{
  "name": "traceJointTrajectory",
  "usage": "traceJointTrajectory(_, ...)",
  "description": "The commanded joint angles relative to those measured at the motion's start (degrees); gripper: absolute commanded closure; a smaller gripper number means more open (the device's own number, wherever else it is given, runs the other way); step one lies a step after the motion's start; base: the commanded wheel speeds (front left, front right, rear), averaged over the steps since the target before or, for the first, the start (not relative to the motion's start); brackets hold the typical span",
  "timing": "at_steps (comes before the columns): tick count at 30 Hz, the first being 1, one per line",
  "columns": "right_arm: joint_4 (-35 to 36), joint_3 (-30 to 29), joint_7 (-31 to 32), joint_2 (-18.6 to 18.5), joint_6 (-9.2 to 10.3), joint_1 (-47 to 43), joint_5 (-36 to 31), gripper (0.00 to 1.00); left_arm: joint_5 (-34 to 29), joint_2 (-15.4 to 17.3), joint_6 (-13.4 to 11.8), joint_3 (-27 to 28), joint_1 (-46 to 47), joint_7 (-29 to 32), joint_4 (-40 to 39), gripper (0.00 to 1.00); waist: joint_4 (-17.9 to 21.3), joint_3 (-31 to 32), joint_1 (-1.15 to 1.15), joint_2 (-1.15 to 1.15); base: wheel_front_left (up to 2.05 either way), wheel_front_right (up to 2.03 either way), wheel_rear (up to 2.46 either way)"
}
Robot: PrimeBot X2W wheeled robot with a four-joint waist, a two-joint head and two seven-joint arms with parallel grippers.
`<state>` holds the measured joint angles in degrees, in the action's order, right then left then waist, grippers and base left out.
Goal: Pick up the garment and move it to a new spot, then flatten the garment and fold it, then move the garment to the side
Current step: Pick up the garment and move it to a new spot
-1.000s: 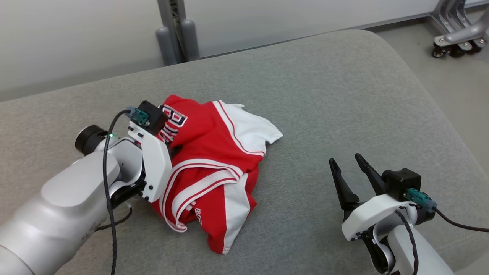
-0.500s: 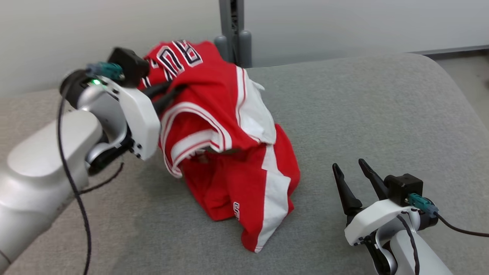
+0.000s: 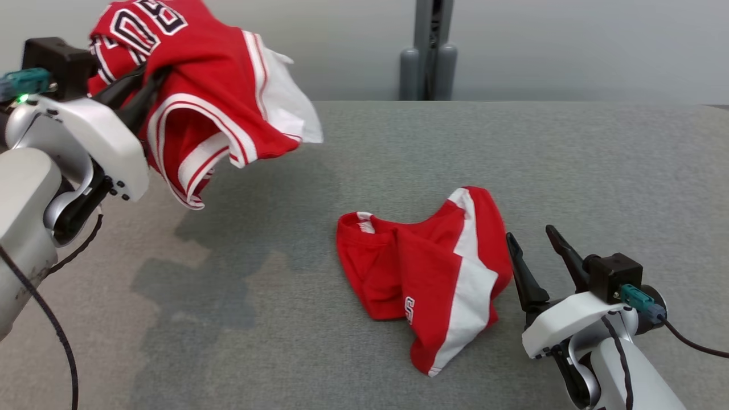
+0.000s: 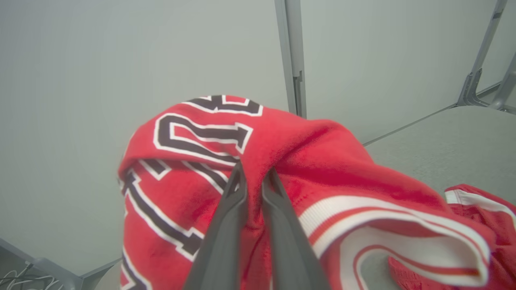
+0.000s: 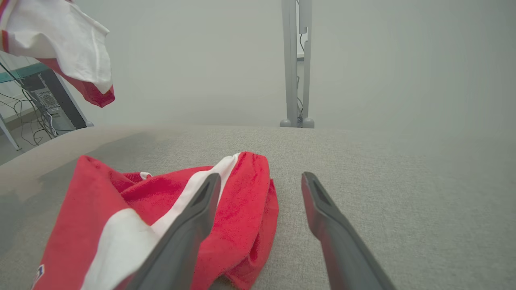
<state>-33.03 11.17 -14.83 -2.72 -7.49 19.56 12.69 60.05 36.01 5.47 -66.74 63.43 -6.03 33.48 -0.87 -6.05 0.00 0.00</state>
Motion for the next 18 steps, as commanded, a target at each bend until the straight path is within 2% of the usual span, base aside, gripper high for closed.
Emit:
traceJointTrajectory(1, 1.1, -0.7, -0.2, -0.4, -0.01, -0.3, -1.1, 0.0, 0.2, 0.2, -0.5, 0.8, -1.2, -1.9, 1.6, 1.0, -2.5, -0.6, 0.0, 0.0, 0.0, 0.0, 0.0)
traceJointTrajectory(13, 10.1, -1.0, 1.4, -0.9, -0.01, -1.3, -4.4, 0.0, 2.5, -0.8, -0.6, 4.3, -4.6, -8.0, 13.7, 1.0, -8.6, -3.1, 0.0, 0.0, 0.0, 0.0, 0.0)
traceJointTrajectory(18, 13.5, -0.8, 3.2, -1.6, -0.01, -1.7, -4.8, 0.0, 2.7, -1.3, -0.4, 6.8, -5.6, -9.0, 18.4, 1.0, -9.5, -4.5, 0.0, 0.0, 0.0, 0.0, 0.0)
